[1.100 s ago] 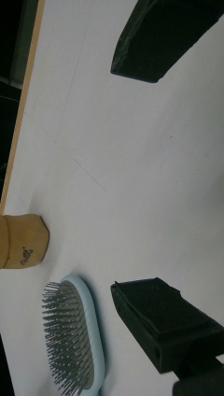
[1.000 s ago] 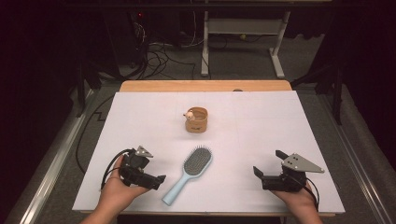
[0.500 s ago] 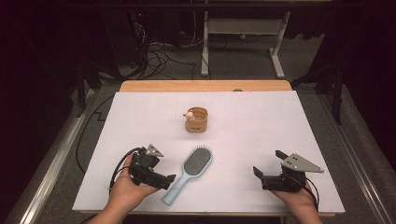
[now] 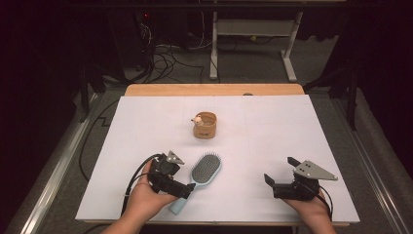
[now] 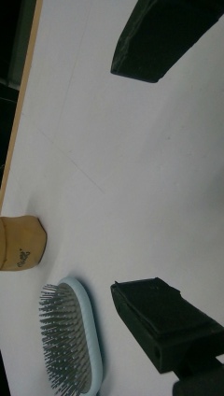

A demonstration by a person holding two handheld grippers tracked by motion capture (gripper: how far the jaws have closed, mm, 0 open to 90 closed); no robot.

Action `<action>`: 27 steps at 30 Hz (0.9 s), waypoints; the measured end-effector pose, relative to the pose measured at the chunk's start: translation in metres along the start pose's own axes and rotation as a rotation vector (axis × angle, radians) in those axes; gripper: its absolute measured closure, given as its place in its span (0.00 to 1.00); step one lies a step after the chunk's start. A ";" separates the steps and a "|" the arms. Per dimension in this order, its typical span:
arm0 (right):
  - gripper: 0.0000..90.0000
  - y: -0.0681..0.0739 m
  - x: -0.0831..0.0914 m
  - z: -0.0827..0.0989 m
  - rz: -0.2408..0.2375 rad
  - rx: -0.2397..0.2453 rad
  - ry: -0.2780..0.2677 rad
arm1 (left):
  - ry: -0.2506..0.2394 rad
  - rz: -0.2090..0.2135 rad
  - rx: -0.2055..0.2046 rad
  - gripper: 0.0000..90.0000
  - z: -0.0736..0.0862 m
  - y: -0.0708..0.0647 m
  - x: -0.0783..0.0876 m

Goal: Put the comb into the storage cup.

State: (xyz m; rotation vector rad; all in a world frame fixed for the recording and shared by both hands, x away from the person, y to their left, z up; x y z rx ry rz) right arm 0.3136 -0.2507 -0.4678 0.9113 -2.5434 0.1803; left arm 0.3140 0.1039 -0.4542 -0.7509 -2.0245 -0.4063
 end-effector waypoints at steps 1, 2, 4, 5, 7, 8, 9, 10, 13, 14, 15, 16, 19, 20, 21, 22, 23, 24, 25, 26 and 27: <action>0.00 0.000 0.000 0.000 0.001 0.000 0.000 | 0.003 -0.001 -0.004 0.00 -0.001 -0.002 -0.002; 0.00 0.000 0.000 0.000 0.001 -0.002 0.000 | 0.008 0.005 -0.009 0.00 -0.003 -0.005 -0.006; 0.00 0.000 0.000 0.000 0.002 -0.002 -0.001 | 0.009 0.005 -0.011 0.00 -0.004 -0.007 -0.007; 0.00 0.000 0.000 0.000 0.001 -0.002 0.000 | 0.010 0.003 -0.012 0.00 -0.006 -0.010 -0.011; 0.00 0.000 0.000 0.000 0.001 -0.002 0.002 | 0.013 0.004 -0.014 0.00 -0.007 -0.011 -0.013; 0.00 0.000 0.000 0.000 0.001 -0.001 0.001 | 0.017 0.004 -0.012 0.00 -0.009 -0.013 -0.017; 0.00 0.000 0.000 0.000 0.001 -0.001 0.001 | 0.017 0.004 -0.012 0.00 -0.009 -0.013 -0.017; 0.00 0.000 0.000 0.000 0.001 0.000 0.000 | 0.021 0.002 -0.010 0.00 -0.011 -0.014 -0.020; 0.00 0.000 0.000 0.000 0.001 -0.002 0.001 | 0.040 0.000 -0.014 0.00 -0.015 -0.018 -0.029; 0.00 0.000 0.000 0.000 0.001 -0.003 0.001 | 0.044 -0.002 -0.015 0.00 -0.016 -0.018 -0.031; 0.00 0.000 0.000 0.000 0.001 -0.003 0.001 | 0.044 -0.002 -0.015 0.00 -0.016 -0.018 -0.031; 0.00 0.000 0.000 0.000 0.001 -0.003 0.001 | 0.045 -0.003 -0.016 0.00 -0.018 -0.020 -0.034; 0.00 -0.001 0.000 0.000 0.002 0.000 0.001 | 0.051 -0.007 -0.018 0.00 -0.021 -0.021 -0.039; 0.00 -0.001 0.000 0.000 0.002 0.000 0.001 | 0.051 -0.007 -0.018 0.00 -0.021 -0.021 -0.039; 0.00 -0.001 0.000 0.000 0.002 -0.002 0.001 | 0.053 -0.005 -0.017 0.00 -0.021 -0.022 -0.040; 0.00 -0.001 0.000 0.000 0.002 -0.002 0.001 | 0.054 -0.006 -0.016 0.00 -0.022 -0.023 -0.041; 0.00 -0.001 0.000 0.000 0.002 -0.001 0.001 | 0.055 -0.006 -0.017 0.00 -0.024 -0.024 -0.044; 0.00 -0.001 0.000 0.000 0.002 -0.001 0.001 | 0.055 -0.006 -0.017 0.00 -0.024 -0.024 -0.044; 0.00 -0.001 0.000 0.000 0.002 -0.001 0.001 | 0.055 -0.009 -0.018 0.00 -0.024 -0.024 -0.045; 0.00 -0.001 0.000 0.000 0.002 0.000 0.002 | 0.055 -0.010 -0.018 0.00 -0.025 -0.025 -0.047; 0.00 -0.001 0.000 0.000 0.002 0.000 0.002 | 0.057 -0.010 -0.018 0.00 -0.025 -0.025 -0.048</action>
Point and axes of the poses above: each handheld gripper's, and its own axes: x roughly backward along the jaws, z roughly out of its underside, y roughly to its left, the point moved 4 cm from there along -x, roughly forward along the jaws, and after that the axes turned 6 degrees about -z, right-handed, at the moved point
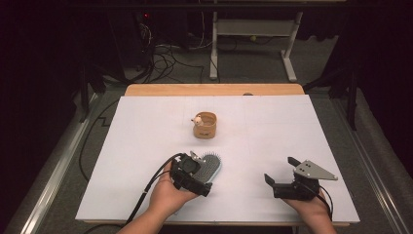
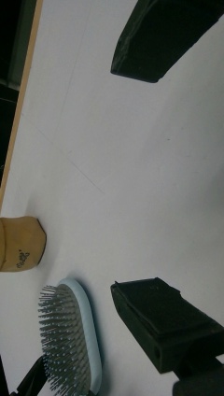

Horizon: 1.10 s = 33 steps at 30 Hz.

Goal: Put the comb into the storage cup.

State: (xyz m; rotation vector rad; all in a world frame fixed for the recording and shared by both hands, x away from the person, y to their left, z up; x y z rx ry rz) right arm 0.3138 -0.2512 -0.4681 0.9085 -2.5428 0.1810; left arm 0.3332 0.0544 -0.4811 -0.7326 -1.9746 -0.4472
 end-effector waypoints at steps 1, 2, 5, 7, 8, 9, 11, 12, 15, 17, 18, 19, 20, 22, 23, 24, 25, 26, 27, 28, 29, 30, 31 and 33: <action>0.00 0.000 0.000 0.000 0.000 -0.001 0.000 | 0.002 0.000 0.001 0.00 0.000 -0.001 -0.001; 0.00 0.000 0.001 0.000 0.000 0.000 -0.002 | 0.003 -0.004 -0.002 0.00 -0.001 -0.001 -0.002; 0.00 -0.001 0.000 0.000 0.001 -0.001 -0.001 | 0.015 -0.002 -0.008 0.00 -0.001 -0.003 -0.006; 0.00 0.000 0.000 0.000 0.001 -0.001 0.001 | 0.021 -0.004 -0.008 0.00 -0.002 -0.004 -0.009; 0.00 0.000 0.000 0.000 0.001 -0.001 0.001 | 0.021 -0.004 -0.008 0.00 -0.002 -0.004 -0.009; 0.00 0.000 0.000 0.000 0.002 0.006 0.002 | 0.027 -0.005 -0.011 0.00 -0.003 -0.005 -0.011; 0.00 0.000 0.000 0.000 0.003 0.006 0.003 | 0.031 -0.007 -0.012 0.00 -0.003 -0.005 -0.012; 0.00 0.000 0.000 0.000 0.003 0.006 0.003 | 0.037 -0.007 -0.014 0.00 -0.003 -0.006 -0.013; 0.00 0.000 0.000 0.000 0.004 0.006 0.003 | 0.047 -0.009 -0.022 0.00 -0.004 -0.008 -0.017; 0.00 0.000 0.000 0.000 0.004 0.007 0.004 | 0.049 -0.011 -0.023 0.00 -0.004 -0.009 -0.017; 0.00 0.000 0.000 0.001 0.004 0.008 0.004 | 0.055 -0.016 -0.029 0.00 -0.004 -0.009 -0.019; 0.00 0.000 0.000 0.001 0.004 0.008 0.004 | 0.055 -0.016 -0.029 0.00 -0.004 -0.009 -0.019; 0.00 0.000 0.000 0.001 0.003 0.007 0.004 | 0.059 -0.017 -0.029 0.00 -0.004 -0.009 -0.019; 0.00 0.000 0.000 0.001 0.004 0.008 0.004 | 0.059 -0.014 -0.028 0.01 -0.004 -0.009 -0.020; 0.00 0.000 0.000 0.001 0.005 0.007 0.004 | 0.059 -0.014 -0.028 0.01 -0.004 -0.009 -0.020; 0.00 -0.001 0.000 0.001 0.005 0.007 0.003 | 0.061 -0.011 -0.028 0.01 -0.004 -0.008 -0.020; 0.00 -0.001 0.000 0.001 0.005 0.007 0.003 | 0.061 -0.011 -0.028 0.01 -0.004 -0.008 -0.020; 0.00 0.000 0.000 0.001 0.005 0.005 0.005 | 0.062 -0.010 -0.027 0.01 -0.004 -0.008 -0.020; 0.00 0.000 -0.001 0.001 0.004 0.006 0.005 | 0.061 -0.009 -0.028 0.01 -0.004 -0.008 -0.020; 0.00 0.000 -0.001 0.001 0.004 0.006 0.005 | 0.062 -0.009 -0.029 0.01 -0.004 -0.008 -0.020; 0.00 0.000 -0.001 0.001 0.003 0.008 0.005 | 0.062 -0.010 -0.029 0.01 -0.004 -0.008 -0.020; 0.00 0.000 -0.001 0.001 0.003 0.009 0.005 | 0.062 -0.010 -0.029 0.01 -0.004 -0.008 -0.020; 0.00 0.000 -0.001 0.001 0.003 0.009 0.005 | 0.061 -0.011 -0.029 0.01 -0.004 -0.008 -0.020; 0.00 0.000 -0.001 0.001 0.005 0.007 0.006 | 0.061 -0.015 -0.030 0.00 -0.004 -0.009 -0.020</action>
Point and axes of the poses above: each handheld gripper's, and its own axes: x roughly backward along the jaws, z roughly out of its underside, y roughly to its left, the point moved 4 cm from there along -x, roughly forward along the jaws, and after that the axes turned 6 degrees about -z, right-handed, at the moved point
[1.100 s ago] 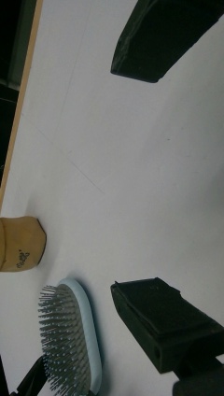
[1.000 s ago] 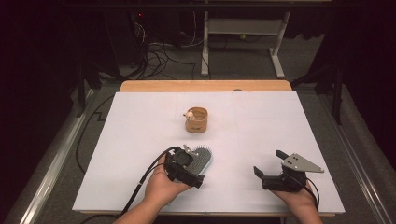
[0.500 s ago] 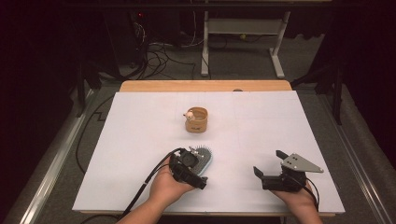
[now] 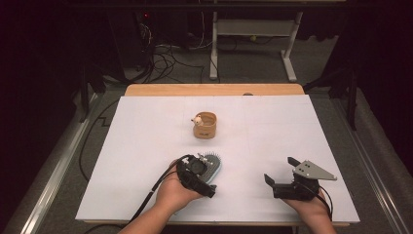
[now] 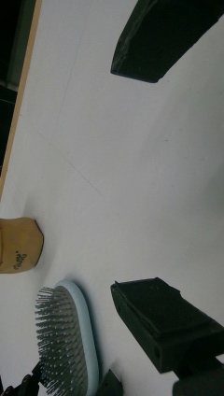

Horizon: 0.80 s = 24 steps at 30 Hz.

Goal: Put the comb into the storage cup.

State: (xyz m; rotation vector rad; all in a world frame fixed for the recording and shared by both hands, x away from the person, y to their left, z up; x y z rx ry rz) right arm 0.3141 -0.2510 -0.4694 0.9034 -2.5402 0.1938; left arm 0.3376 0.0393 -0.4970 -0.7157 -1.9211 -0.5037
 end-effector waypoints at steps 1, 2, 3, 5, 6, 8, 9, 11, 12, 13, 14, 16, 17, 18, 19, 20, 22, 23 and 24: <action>0.01 0.000 0.000 0.000 0.000 0.000 0.000 | 0.000 -0.003 0.003 0.00 0.000 0.000 0.000; 0.00 0.000 0.000 0.000 -0.001 0.000 0.000 | -0.001 -0.003 0.002 0.00 0.000 0.000 0.000; 0.01 0.000 0.000 0.000 0.000 0.001 0.000 | -0.001 -0.003 0.002 0.00 0.000 0.000 0.000; 0.01 0.000 0.000 0.000 -0.001 0.001 0.000 | 0.000 -0.003 0.005 0.00 0.000 0.000 0.000; 0.01 0.000 0.000 0.000 -0.001 0.000 0.000 | 0.000 -0.002 0.008 0.00 0.000 0.000 0.000; 0.01 0.000 0.000 0.000 0.000 0.001 0.001 | 0.002 -0.004 0.012 0.01 -0.001 0.000 0.000; 0.01 0.000 0.000 0.000 0.000 0.001 0.001 | 0.008 -0.003 0.011 0.01 -0.001 0.000 0.000; 0.01 0.000 0.000 0.000 0.000 -0.003 0.003 | 0.015 -0.005 0.016 0.01 -0.002 0.000 0.000; 0.01 0.000 -0.001 0.001 0.001 0.000 0.006 | 0.019 -0.007 0.020 0.01 -0.003 -0.001 0.000; 0.01 0.000 -0.001 0.001 0.001 0.000 0.006 | 0.023 -0.010 0.027 0.01 -0.003 -0.001 0.000; 0.01 0.000 -0.001 0.001 0.000 0.001 0.006 | 0.026 -0.014 0.039 0.01 -0.004 -0.001 -0.001; 0.01 0.000 -0.001 0.001 0.001 0.002 0.006 | 0.027 -0.016 0.048 0.03 -0.005 -0.001 0.000; 0.01 0.000 -0.001 0.001 0.001 0.002 0.006 | 0.025 -0.022 0.054 0.03 -0.005 -0.001 0.000; 0.01 0.000 -0.001 0.001 0.001 0.002 0.007 | 0.023 -0.024 0.057 0.05 -0.005 0.000 0.000; 0.01 0.000 -0.001 0.001 0.002 0.001 0.007 | 0.022 -0.027 0.059 0.06 -0.005 0.000 0.001; 0.01 0.000 -0.001 0.001 0.002 -0.001 0.007 | 0.020 -0.031 0.061 0.08 -0.005 0.000 0.001; 0.01 0.000 -0.001 0.001 0.002 0.002 0.007 | 0.021 -0.031 0.065 0.11 -0.006 0.001 0.002; 0.01 0.000 -0.001 0.001 0.001 0.003 0.007 | 0.020 -0.032 0.070 0.14 -0.006 0.003 0.003; 0.01 0.000 -0.001 0.001 0.001 0.003 0.007 | 0.020 -0.032 0.070 0.16 -0.006 0.003 0.003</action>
Point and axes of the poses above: each handheld gripper's, and its own axes: x roughly backward along the jaws, z roughly out of its underside, y roughly to its left, the point moved 4 cm from there along -x, roughly forward along the jaws, and after that the axes turned 6 degrees about -z, right-handed, at the moved point
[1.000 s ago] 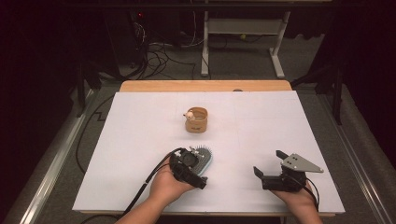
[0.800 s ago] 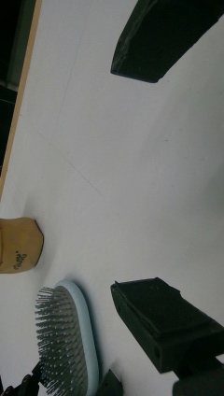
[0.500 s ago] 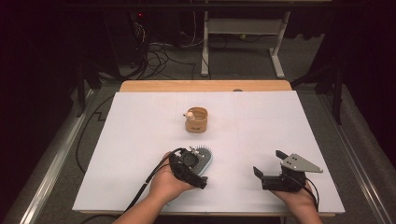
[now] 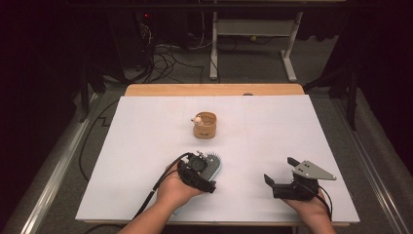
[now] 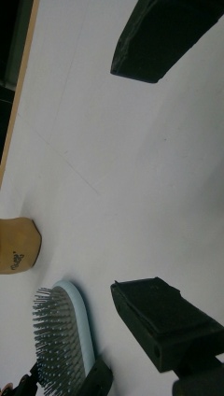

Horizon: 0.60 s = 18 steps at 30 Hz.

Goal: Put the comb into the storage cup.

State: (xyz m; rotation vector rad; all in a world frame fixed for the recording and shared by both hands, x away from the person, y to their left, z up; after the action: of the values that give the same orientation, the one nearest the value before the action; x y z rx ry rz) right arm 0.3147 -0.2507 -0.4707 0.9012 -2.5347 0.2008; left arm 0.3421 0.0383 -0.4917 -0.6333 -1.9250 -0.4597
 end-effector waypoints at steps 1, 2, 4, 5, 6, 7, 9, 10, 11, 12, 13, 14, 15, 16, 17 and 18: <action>0.01 0.000 0.000 0.000 0.000 -0.001 0.000 | -0.003 -0.002 0.002 0.16 0.000 0.000 0.000; 0.01 0.000 0.000 0.000 0.001 -0.001 0.001 | -0.003 -0.001 0.004 0.18 0.000 0.001 0.000; 0.01 0.000 0.000 0.000 0.001 -0.001 0.002 | -0.004 0.004 0.003 0.18 0.000 0.001 0.000; 0.01 0.000 0.000 0.000 0.001 -0.001 0.002 | -0.004 0.004 0.003 0.19 0.000 0.001 0.000; 0.01 0.000 0.000 0.000 0.001 0.001 0.002 | -0.004 0.005 0.003 0.19 0.000 0.002 0.000; 0.01 0.000 0.000 0.000 0.000 0.000 0.003 | -0.003 0.007 0.001 0.19 0.000 0.002 0.000; 0.01 0.000 0.000 0.000 0.000 -0.001 0.003 | -0.002 0.006 0.001 0.19 -0.001 0.002 0.000; 0.01 0.000 0.000 0.000 0.000 -0.003 0.003 | -0.003 0.003 -0.001 0.19 -0.001 0.002 0.000; 0.01 0.000 0.000 0.000 0.000 -0.002 0.004 | -0.003 0.004 -0.003 0.19 -0.001 0.002 0.000; 0.01 0.000 0.000 0.000 0.000 -0.003 0.004 | -0.004 0.004 -0.002 0.20 0.000 0.002 0.001; 0.01 0.000 -0.001 0.001 0.000 -0.002 0.004 | -0.004 0.004 -0.002 0.21 0.000 0.002 0.001; 0.01 0.000 -0.001 0.001 0.000 -0.002 0.004 | -0.003 0.005 -0.001 0.21 0.000 0.003 0.001; 0.01 0.000 -0.001 0.001 0.000 -0.001 0.006 | -0.003 0.003 -0.002 0.21 0.000 0.003 0.001; 0.01 0.000 -0.001 0.001 0.000 -0.001 0.006 | -0.004 0.003 0.000 0.21 0.000 0.003 0.001; 0.01 0.000 -0.001 0.001 0.000 -0.002 0.006 | -0.004 0.003 0.000 0.21 0.000 0.003 0.001; 0.01 0.000 -0.001 0.001 0.000 -0.001 0.006 | -0.005 0.003 0.000 0.21 0.000 0.003 0.001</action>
State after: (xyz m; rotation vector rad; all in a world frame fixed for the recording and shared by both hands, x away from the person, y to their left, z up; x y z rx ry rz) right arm 0.3146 -0.2501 -0.4715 0.8988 -2.5294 0.2012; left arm 0.3436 0.0404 -0.4907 -0.6380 -1.9287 -0.4565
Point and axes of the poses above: each handheld gripper's, and its own axes: x roughly backward along the jaws, z roughly out of its underside, y roughly to its left, the point moved 4 cm from there along -x, roughly forward along the jaws, and after that the axes turned 6 degrees about -z, right-handed, at the moved point
